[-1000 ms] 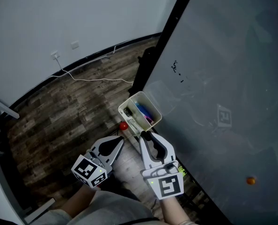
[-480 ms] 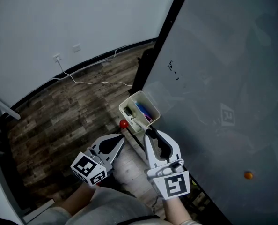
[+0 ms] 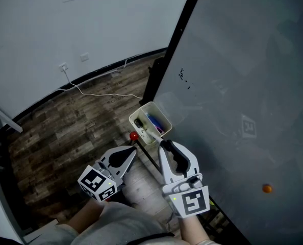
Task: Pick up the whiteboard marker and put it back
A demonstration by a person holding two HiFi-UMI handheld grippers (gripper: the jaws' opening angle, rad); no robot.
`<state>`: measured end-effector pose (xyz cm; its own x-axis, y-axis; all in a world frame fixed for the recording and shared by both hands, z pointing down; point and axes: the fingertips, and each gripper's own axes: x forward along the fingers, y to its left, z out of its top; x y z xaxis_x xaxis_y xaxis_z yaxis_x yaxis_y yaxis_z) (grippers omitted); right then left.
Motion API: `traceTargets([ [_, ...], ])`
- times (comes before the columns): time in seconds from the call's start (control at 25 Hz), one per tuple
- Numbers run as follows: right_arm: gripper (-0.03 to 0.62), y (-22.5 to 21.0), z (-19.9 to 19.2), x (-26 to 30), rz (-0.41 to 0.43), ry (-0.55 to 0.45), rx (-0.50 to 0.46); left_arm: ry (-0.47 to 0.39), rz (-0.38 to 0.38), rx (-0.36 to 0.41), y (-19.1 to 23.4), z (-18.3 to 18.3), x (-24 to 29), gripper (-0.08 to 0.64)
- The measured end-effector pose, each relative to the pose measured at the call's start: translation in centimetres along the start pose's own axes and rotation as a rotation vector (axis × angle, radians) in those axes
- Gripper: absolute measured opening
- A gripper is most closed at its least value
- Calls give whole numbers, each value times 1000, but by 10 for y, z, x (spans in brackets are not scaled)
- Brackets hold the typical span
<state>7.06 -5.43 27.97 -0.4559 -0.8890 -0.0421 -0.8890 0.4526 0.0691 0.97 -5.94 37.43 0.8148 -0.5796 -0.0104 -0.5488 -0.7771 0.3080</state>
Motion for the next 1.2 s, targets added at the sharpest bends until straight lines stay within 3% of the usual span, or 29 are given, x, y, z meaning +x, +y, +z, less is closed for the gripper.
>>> traceTargets([
  [0.56,81,7,23,-5,22,-37,-21,-30,4,26,-5,10,-5,15],
  [1.2,83,11,32,-11,26,-46,-32,-6,21,34,-12,7,-10,14],
])
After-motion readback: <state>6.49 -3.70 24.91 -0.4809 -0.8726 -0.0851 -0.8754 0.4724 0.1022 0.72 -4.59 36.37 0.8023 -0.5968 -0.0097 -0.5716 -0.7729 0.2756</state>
